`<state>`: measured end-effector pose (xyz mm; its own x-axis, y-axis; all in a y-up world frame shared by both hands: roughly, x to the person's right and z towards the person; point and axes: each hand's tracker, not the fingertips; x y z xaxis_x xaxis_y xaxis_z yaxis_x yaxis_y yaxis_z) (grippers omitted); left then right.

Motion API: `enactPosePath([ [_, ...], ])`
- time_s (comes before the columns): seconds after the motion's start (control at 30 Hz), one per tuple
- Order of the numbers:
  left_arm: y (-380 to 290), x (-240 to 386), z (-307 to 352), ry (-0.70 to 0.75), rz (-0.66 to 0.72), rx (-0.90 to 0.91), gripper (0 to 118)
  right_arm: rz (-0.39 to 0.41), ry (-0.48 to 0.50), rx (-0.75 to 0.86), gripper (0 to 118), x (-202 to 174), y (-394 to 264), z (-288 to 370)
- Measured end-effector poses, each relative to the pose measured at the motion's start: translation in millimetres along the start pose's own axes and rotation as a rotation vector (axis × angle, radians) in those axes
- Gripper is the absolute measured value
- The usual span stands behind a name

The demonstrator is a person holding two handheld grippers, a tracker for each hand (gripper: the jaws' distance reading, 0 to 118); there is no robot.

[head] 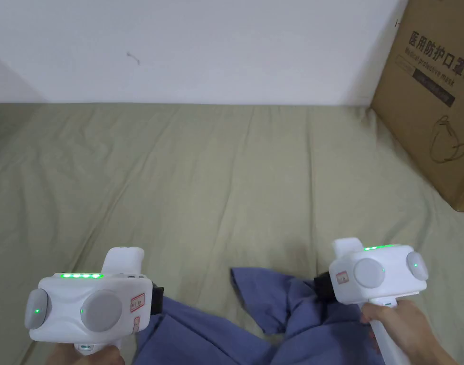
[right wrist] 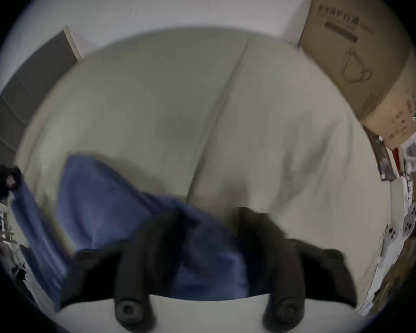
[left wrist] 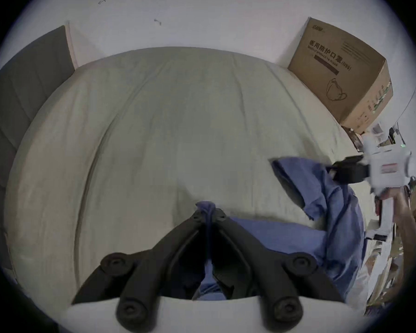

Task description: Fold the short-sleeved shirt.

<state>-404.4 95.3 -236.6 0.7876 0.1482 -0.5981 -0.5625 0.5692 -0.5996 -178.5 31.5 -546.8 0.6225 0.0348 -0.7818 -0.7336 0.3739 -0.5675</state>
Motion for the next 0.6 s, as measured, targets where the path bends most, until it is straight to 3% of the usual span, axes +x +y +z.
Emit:
enactPosePath([
  [0.03, 0.6, 0.3, 0.1, -0.005, -0.008, 0.001, 2, 0.018, 0.003, 0.047, 39, -4.5, -6.1, -1.3],
  [0.1, 1.3, 0.5, 1.2, -0.002, -0.021, 0.002, 2, 0.030, -0.015, 0.069, 33, -11.8, -3.6, 9.9],
  [0.13, 2.1, 0.2, 1.8, -0.004, -0.023, 0.002, 2, 0.033, -0.015, 0.075, 8, -14.9, -2.0, 11.9],
  [0.17, 3.0, -0.3, 3.4, -0.005, -0.022, 0.001, 2, 0.045, -0.060, 0.085, 3, -16.7, -1.2, 12.0],
  [0.27, 2.3, -1.7, 16.2, -0.004, -0.027, 0.005, 2, 0.034, -0.034, 0.080, 3, -13.9, 0.4, 22.3],
  [0.33, 2.2, -3.0, 29.6, 0.009, -0.048, 0.020, 2, -0.046, -0.012, 0.135, 3, -6.2, 1.0, 43.4],
  [0.4, 3.9, -6.6, 44.9, 0.024, -0.047, 0.040, 2, -0.068, 0.017, 0.167, 3, 4.3, 0.9, 69.3],
  [0.6, 14.9, -22.2, 113.6, 0.111, -0.054, 0.163, 2, -0.109, -0.028, 0.351, 3, 38.0, -3.9, 174.7],
])
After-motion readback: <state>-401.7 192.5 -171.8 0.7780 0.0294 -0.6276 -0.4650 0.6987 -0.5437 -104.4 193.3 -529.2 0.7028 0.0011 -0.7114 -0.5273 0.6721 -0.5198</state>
